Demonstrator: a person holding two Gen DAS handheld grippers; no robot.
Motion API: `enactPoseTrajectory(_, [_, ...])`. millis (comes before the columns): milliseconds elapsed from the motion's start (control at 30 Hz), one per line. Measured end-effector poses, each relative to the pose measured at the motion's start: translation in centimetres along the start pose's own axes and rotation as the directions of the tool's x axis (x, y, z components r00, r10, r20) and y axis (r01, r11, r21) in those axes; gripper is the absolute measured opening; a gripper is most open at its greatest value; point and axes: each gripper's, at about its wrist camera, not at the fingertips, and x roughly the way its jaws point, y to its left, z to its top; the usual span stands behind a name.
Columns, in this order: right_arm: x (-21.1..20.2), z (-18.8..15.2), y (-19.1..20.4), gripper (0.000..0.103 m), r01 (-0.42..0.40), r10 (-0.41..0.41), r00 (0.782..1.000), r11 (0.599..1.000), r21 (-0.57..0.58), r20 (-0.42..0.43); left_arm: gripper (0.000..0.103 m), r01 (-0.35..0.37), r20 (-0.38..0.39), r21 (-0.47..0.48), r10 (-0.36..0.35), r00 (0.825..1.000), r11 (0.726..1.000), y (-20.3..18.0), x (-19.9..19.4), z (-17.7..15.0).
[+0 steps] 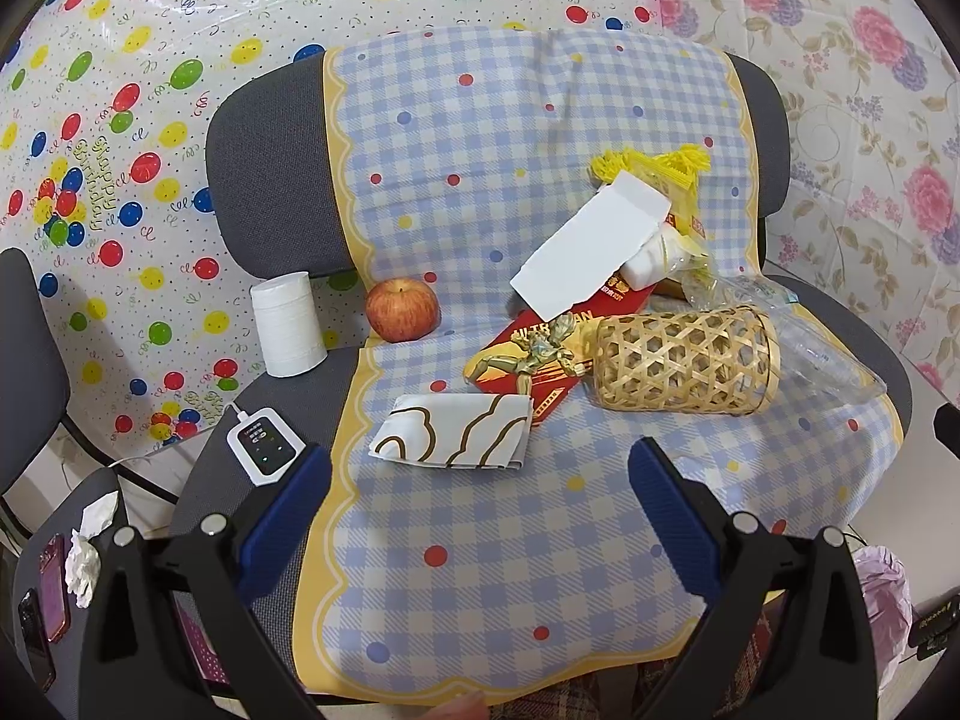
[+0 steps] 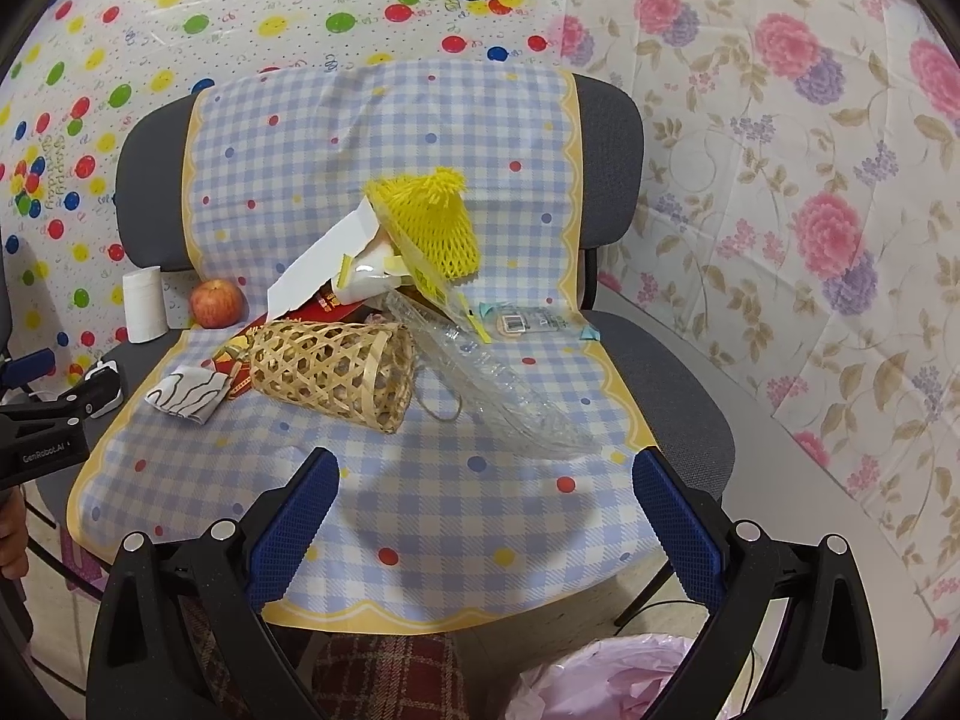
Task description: Collect trash
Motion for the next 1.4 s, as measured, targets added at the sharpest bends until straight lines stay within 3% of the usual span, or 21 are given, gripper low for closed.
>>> enactPoseTrajectory(1400, [-0.12, 0.01, -0.70, 0.097, 0.010, -0.010, 1.000, 1.000, 0.014, 0.001, 0.096, 0.002, 0.000, 0.002, -0.002, 1.000, 1.000, 0.40, 0.23, 0.06])
